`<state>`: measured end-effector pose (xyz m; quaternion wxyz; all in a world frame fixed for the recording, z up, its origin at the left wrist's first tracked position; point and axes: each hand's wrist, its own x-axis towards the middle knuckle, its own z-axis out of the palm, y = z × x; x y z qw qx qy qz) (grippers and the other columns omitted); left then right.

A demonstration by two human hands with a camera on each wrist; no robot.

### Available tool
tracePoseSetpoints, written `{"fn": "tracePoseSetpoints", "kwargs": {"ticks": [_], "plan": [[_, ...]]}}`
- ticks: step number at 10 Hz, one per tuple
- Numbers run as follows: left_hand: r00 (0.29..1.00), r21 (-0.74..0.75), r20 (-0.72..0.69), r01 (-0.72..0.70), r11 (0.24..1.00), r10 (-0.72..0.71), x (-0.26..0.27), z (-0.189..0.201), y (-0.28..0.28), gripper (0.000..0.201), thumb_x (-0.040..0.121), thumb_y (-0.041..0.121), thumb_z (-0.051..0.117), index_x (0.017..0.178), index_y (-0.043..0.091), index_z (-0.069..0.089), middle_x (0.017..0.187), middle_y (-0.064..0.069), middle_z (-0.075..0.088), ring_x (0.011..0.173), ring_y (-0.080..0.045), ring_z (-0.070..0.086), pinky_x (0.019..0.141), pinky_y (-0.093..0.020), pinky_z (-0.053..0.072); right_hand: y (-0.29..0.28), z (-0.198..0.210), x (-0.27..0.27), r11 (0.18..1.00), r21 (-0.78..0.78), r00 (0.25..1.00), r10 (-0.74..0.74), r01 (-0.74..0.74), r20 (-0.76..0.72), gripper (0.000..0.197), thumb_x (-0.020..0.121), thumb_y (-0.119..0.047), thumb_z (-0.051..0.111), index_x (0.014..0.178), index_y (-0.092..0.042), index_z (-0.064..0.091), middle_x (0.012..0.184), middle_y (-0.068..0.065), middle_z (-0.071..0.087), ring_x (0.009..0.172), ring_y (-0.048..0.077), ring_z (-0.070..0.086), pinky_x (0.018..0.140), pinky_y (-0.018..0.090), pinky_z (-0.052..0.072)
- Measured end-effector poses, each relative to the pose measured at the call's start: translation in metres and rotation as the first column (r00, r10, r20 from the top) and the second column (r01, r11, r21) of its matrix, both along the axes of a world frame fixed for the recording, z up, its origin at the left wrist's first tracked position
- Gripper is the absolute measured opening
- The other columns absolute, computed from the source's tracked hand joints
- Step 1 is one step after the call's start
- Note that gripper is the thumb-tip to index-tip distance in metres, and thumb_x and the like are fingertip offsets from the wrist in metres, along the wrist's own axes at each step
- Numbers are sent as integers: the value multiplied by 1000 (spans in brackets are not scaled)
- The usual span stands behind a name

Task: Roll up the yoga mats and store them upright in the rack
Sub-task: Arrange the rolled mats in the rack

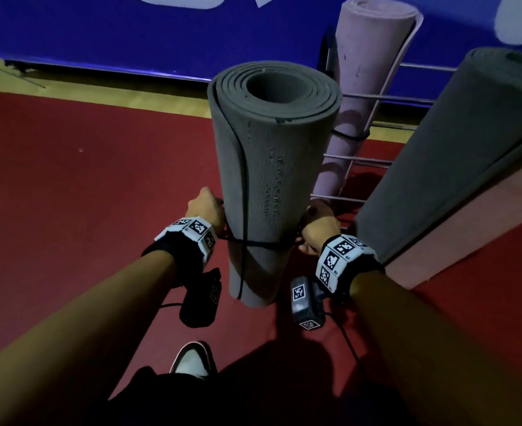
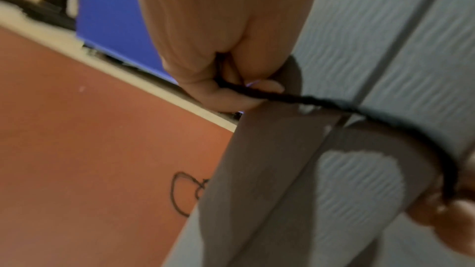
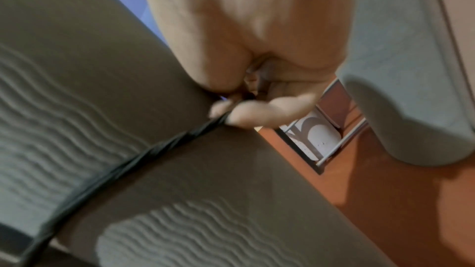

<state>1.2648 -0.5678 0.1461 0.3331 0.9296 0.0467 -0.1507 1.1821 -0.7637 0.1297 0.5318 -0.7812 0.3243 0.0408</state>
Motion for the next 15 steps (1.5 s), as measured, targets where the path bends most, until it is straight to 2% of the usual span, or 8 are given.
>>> {"fn": "tracePoseSetpoints", "kwargs": {"ticks": [2,3,5,8,9,12,13,15], "plan": [[999,29,-14,32,999,-32,-7,-2,2,29,93,9,60,119,2,50,118,-21,61,82,-31,55,71,-37,49,7,26,-4,983,149,959,-67,112,-275,47,96,14,43,81,-31,42,80,3,52,58,15,63,46,19,52],[997,73,-21,80,994,-78,-7,1,4,39,89,6,67,124,3,50,122,-18,61,85,-26,49,73,-32,40,-19,22,1,864,478,865,110,161,-490,37,62,40,43,72,13,66,67,32,62,60,45,64,36,62,47],[989,-80,77,133,988,-127,-12,9,5,20,94,19,55,110,9,63,106,-14,69,88,-34,69,76,-41,58,18,30,-25,989,84,993,-119,118,-2,46,93,1,51,138,-9,51,129,15,59,108,32,66,80,35,60],[980,-688,-195,-116,716,-29,-48,36,2,56,100,67,22,124,33,59,125,5,64,119,-19,58,106,-44,43,38,23,-8,886,419,939,-294,198,177,87,88,-80,24,152,-25,40,155,2,43,139,28,42,118,48,30],[983,-714,-182,-152,684,28,-45,35,-2,60,103,60,16,145,29,45,146,-5,51,134,-24,47,118,-48,31,44,22,2,801,556,882,-407,220,237,61,107,-50,30,150,-8,41,143,3,50,121,24,54,102,27,40],[949,-741,-173,-303,599,265,23,65,45,55,103,55,25,134,20,54,140,-11,56,124,-29,53,111,-46,39,105,53,78,918,396,938,-146,10,314,52,107,-35,30,149,-7,39,151,13,46,137,31,46,115,45,36],[913,-742,-164,-363,563,373,52,70,77,50,102,55,29,127,23,59,134,-8,61,113,-27,57,97,-41,44,138,43,133,907,420,945,-133,-4,297,87,88,-76,25,147,-18,49,149,4,50,134,24,49,118,43,32],[863,-712,-127,-423,560,490,90,67,136,40,100,58,30,105,32,60,99,3,66,90,-23,58,78,-37,47,204,57,166,891,445,960,-41,-89,275,84,93,-73,16,144,-18,53,145,10,55,133,32,52,116,46,35]]}}
